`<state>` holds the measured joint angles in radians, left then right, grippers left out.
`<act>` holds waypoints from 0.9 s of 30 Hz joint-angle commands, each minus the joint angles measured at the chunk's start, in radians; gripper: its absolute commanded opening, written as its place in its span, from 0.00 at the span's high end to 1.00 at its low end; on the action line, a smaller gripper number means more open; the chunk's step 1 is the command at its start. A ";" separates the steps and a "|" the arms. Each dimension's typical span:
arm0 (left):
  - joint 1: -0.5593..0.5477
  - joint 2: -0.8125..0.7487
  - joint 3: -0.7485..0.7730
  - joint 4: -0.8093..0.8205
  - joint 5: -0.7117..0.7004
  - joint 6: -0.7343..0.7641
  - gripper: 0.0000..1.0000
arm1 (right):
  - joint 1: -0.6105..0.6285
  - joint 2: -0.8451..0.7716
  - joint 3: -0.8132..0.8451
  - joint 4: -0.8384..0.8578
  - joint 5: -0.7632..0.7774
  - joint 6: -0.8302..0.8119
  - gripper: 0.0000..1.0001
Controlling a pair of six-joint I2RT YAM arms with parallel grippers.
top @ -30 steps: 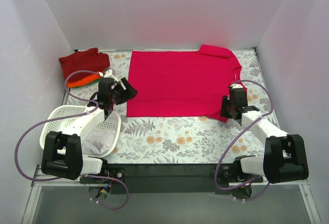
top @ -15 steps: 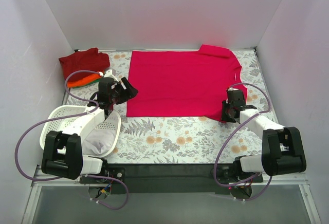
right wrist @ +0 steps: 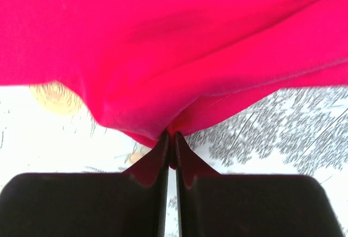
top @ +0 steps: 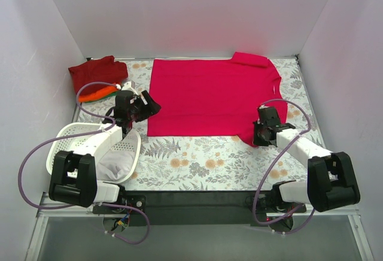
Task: Fold and stack the t-shirts
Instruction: Flatten the tshirt out
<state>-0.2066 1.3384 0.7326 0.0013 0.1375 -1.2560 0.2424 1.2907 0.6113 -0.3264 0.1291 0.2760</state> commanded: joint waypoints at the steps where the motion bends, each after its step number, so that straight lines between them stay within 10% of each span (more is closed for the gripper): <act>1: -0.001 0.018 0.007 0.003 -0.019 0.015 0.37 | 0.046 -0.033 0.019 -0.105 0.021 0.078 0.99; 15: -0.001 0.142 0.044 -0.069 -0.105 0.020 0.36 | 0.187 -0.163 0.088 -0.287 0.063 0.174 0.99; 21: -0.001 0.142 0.042 -0.106 -0.205 0.000 0.30 | 0.186 -0.104 0.151 -0.257 0.167 0.131 0.66; 27: -0.001 0.205 0.051 -0.129 -0.196 -0.013 0.29 | 0.187 -0.051 0.211 -0.198 0.155 0.089 0.58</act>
<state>-0.2066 1.5185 0.7540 -0.1043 -0.0368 -1.2591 0.4259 1.2320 0.7734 -0.5659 0.2630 0.3954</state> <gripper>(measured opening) 0.704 0.410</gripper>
